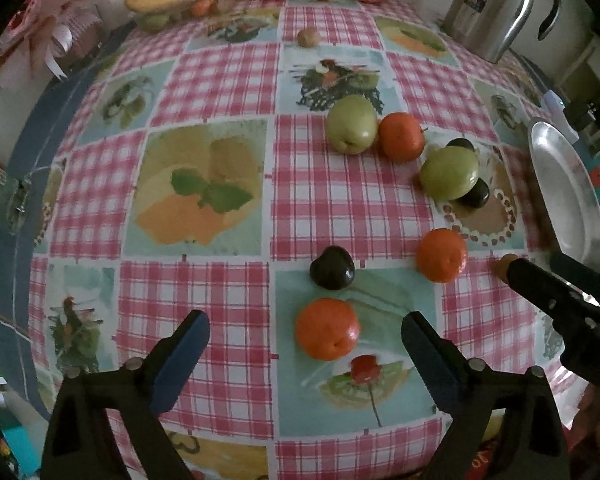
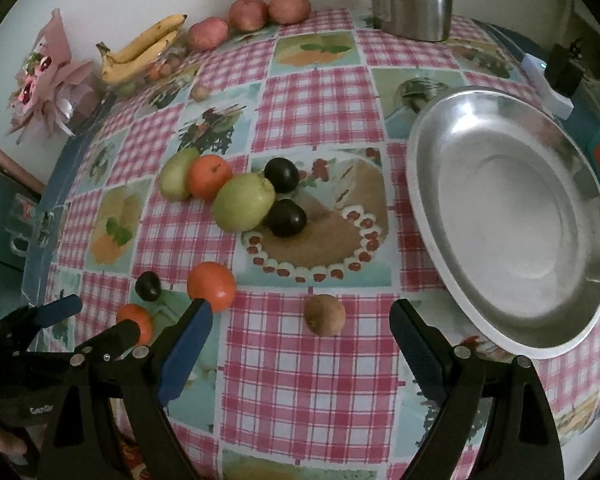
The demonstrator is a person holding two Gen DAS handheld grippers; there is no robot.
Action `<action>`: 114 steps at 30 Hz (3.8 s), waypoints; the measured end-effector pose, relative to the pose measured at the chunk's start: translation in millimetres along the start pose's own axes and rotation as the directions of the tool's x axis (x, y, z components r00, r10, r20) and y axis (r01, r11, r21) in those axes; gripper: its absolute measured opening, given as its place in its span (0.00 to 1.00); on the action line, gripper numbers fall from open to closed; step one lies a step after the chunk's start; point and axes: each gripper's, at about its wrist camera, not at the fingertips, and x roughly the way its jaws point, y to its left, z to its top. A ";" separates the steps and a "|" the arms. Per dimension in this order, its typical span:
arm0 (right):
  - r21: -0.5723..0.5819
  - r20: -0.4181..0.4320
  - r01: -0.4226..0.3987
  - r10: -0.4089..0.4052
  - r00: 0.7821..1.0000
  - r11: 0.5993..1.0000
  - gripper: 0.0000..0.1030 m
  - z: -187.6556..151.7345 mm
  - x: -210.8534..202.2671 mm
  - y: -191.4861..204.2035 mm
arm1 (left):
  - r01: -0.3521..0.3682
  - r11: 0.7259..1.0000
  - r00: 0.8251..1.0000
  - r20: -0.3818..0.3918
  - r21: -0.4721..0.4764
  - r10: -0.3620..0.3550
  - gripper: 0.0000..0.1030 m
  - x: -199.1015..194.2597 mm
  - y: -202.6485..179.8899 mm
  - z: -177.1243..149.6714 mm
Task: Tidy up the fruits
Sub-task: 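Grasp the orange with the left tool while the right tool grasps the brown kiwi, then carry the orange and kiwi to the steel plate and release both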
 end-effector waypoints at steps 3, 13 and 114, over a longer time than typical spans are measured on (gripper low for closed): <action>0.001 -0.012 -0.003 0.003 1.000 1.000 0.88 0.7 3.2 0.1 | 0.019 1.000 1.000 -0.025 -0.006 -0.019 0.88 5.1 -0.2 -0.4; 0.041 -0.083 -0.005 0.008 0.997 0.999 0.84 -1.2 20.3 -9.2 | 0.035 0.999 0.996 -0.078 -0.016 -0.036 0.69 37.5 -4.4 4.6; 0.534 0.029 0.148 -0.193 0.981 0.833 0.56 40.8 -35.2 -185.7 | 0.238 0.963 0.971 -0.019 0.125 -0.237 0.66 27.8 -220.9 126.9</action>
